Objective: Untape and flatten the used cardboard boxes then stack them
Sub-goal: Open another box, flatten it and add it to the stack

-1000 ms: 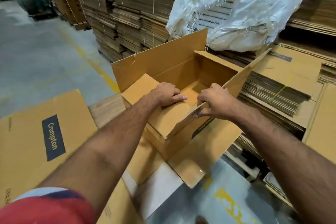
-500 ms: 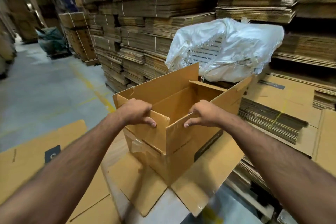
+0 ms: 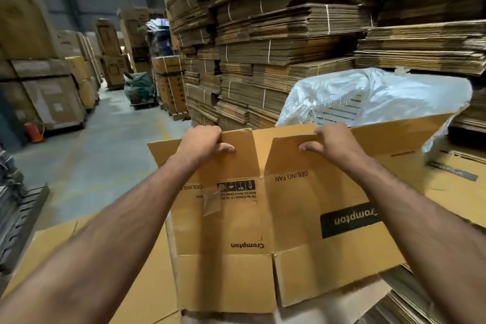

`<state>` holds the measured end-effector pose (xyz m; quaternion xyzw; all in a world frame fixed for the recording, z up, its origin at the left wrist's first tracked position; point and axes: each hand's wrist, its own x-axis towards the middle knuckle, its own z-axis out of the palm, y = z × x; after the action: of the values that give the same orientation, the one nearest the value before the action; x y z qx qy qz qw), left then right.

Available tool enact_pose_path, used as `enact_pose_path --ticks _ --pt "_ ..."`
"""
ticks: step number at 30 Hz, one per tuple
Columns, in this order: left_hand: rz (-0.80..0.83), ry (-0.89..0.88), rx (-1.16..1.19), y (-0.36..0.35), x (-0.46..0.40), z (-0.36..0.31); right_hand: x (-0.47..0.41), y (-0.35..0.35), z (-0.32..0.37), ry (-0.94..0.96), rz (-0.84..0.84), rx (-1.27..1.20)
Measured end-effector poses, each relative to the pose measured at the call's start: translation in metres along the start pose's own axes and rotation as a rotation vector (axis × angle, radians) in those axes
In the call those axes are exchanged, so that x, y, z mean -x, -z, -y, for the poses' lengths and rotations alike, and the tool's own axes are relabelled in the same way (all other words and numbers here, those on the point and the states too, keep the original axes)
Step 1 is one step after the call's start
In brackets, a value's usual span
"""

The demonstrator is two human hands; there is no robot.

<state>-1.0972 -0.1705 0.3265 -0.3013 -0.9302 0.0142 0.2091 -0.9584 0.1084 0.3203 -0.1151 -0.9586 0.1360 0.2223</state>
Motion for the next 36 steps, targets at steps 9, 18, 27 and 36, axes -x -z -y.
enact_pose_path --ticks 9,18,27,36 --pt "-0.372 0.188 -0.118 0.042 -0.014 -0.026 -0.010 -0.003 0.024 0.012 -0.394 0.041" --pt "-0.274 0.353 -0.028 0.024 -0.021 -0.022 -0.030 -0.011 0.031 0.069 -0.391 0.085" --pt "-0.165 0.348 -0.061 0.005 -0.023 -0.030 -0.030 -0.017 0.023 0.067 -0.255 0.130" --pt "-0.154 0.279 -0.266 0.009 -0.025 -0.050 -0.029 -0.013 0.017 -0.044 -0.189 0.006"
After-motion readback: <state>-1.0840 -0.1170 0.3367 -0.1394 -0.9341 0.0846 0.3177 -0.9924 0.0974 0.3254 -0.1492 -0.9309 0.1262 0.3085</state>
